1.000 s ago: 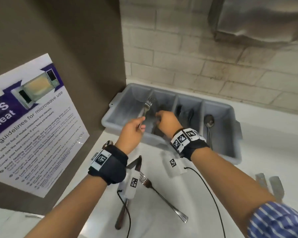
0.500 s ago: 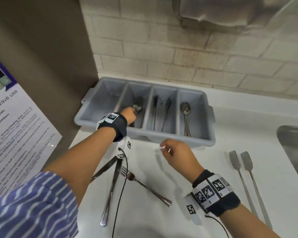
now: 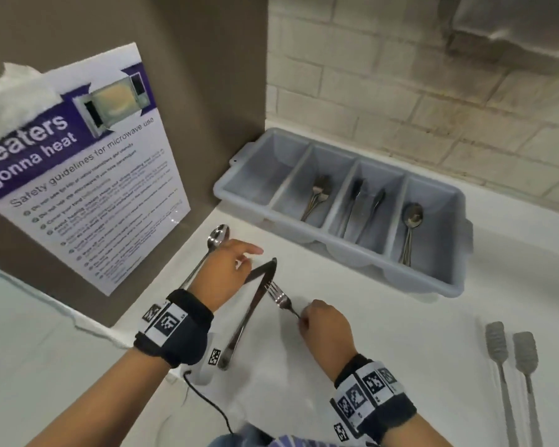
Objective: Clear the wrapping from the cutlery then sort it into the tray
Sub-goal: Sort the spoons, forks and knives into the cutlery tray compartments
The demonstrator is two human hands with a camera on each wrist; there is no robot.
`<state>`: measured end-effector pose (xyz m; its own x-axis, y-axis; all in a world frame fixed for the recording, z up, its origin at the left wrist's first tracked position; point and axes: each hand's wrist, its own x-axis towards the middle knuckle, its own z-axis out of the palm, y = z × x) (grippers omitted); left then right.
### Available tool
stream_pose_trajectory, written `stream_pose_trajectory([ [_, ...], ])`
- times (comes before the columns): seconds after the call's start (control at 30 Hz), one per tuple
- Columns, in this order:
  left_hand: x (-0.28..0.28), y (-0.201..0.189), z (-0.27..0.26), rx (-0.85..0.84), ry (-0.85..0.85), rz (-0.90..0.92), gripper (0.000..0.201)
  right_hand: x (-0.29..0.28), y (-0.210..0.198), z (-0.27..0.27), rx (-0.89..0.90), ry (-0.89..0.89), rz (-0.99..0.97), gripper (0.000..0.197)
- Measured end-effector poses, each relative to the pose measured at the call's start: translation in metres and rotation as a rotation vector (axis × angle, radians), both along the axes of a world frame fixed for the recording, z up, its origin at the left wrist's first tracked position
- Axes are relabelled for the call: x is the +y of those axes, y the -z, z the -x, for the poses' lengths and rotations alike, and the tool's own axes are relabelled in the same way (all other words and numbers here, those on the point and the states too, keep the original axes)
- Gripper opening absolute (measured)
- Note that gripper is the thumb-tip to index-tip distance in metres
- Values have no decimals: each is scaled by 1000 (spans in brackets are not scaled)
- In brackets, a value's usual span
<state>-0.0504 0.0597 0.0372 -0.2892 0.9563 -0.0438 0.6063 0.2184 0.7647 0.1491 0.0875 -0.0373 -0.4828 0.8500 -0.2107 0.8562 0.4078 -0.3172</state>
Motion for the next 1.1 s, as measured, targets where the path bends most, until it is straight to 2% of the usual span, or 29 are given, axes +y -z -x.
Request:
stream_pose_trajectory([
  [0.1, -31, 16, 1, 64, -59, 71, 22, 2, -11, -3, 59, 26, 53, 21],
  [0.2, -54, 33, -4, 122, -74, 214, 8, 15, -47, -5, 324, 106, 162, 10],
  [0.33, -70, 53, -11, 123, -47, 407, 26, 66, -100, 13, 802, 303, 306, 26],
  [0.43, -71, 56, -15, 153, -63, 432, 29, 131, -108, 41, 1036, 466, 381, 25],
  [0.5, -68, 55, -16, 182, -60, 430, 17, 172, -102, 60, 998, 506, 394, 25],
  [0.57, -66, 55, -18, 215, -53, 440, 11, 201, -95, 75, 871, 494, 395, 22],
  [0.67, -63, 54, -18, 241, -43, 455, 11, 222, -80, 88, 486, 424, 244, 31],
  [0.73, -62, 55, -17, 250, -39, 448, 10, 212, -81, 97, 97, 250, 83, 35],
  [0.8, -63, 56, -14, 254, -21, 446, 9, 203, -84, 105, -91, 156, 53, 35],
  [0.9, -65, 56, -5, 244, 15, 415, 4, 199, -83, 113, -138, 188, 123, 34],
  [0.97, -69, 58, 4, 235, 41, 387, 12, 200, -76, 113, -144, 193, 177, 34],
  [1.0, -71, 58, 8, 220, 50, 369, 12, 204, -73, 113, -83, 233, 207, 35],
  [1.1, -78, 58, 21, 181, 40, 293, 12, 205, -69, 109, 52, 140, 155, 34],
])
